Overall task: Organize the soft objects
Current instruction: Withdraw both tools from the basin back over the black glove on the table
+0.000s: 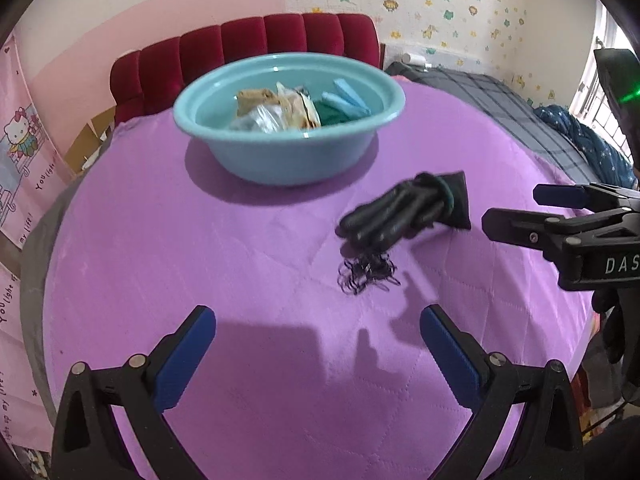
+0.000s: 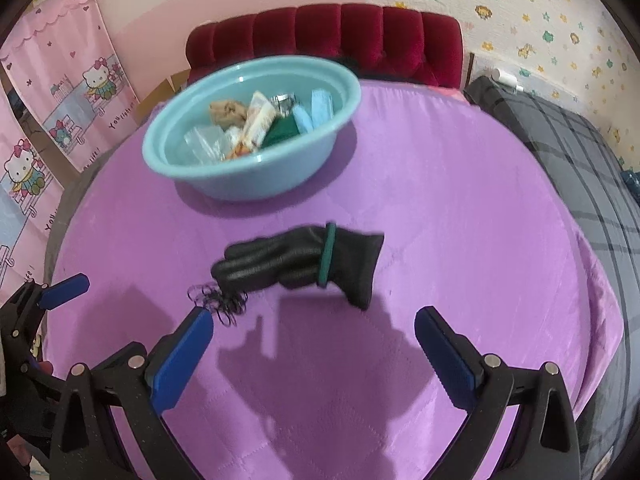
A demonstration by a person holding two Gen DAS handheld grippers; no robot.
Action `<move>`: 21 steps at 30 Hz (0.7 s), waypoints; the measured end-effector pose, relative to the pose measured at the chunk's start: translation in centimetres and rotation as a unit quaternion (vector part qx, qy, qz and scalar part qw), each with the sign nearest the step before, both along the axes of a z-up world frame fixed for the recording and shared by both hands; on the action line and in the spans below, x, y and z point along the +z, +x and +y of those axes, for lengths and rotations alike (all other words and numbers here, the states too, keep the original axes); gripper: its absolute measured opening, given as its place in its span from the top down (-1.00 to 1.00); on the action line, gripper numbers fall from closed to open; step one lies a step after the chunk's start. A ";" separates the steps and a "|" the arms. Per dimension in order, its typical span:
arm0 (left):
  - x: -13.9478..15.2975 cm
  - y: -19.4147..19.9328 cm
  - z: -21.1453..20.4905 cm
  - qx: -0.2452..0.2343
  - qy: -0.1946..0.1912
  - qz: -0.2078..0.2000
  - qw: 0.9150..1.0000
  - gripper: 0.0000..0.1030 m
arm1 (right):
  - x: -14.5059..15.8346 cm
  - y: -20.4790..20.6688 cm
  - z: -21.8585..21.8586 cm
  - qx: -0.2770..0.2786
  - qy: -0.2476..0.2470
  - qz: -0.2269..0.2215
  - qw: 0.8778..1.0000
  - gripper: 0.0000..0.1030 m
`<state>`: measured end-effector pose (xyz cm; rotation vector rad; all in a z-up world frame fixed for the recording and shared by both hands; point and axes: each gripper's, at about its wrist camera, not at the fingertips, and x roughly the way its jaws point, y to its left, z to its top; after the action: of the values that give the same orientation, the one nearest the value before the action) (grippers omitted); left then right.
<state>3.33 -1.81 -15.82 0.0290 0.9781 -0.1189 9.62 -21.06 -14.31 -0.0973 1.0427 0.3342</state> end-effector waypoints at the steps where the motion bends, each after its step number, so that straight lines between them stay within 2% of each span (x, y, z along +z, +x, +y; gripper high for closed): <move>1: -0.2 0.0 -0.1 0.001 -0.001 0.003 1.000 -1.00 | -0.4 -0.1 0.0 0.000 -0.002 0.004 1.000 -1.00; 8: -1.0 0.1 -0.3 0.015 -0.003 0.005 1.000 -1.00 | -1.6 -0.2 -0.7 -0.006 -0.002 0.016 1.000 -1.00; 21: -3.2 2.9 -1.9 0.017 -0.028 0.016 0.999 -1.00 | -3.1 0.7 -2.4 -0.012 -0.004 0.018 1.000 -1.00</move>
<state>6.24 -3.69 -19.04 -0.0407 1.0066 -0.1155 10.31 -23.45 -17.42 -0.0859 1.0790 0.3111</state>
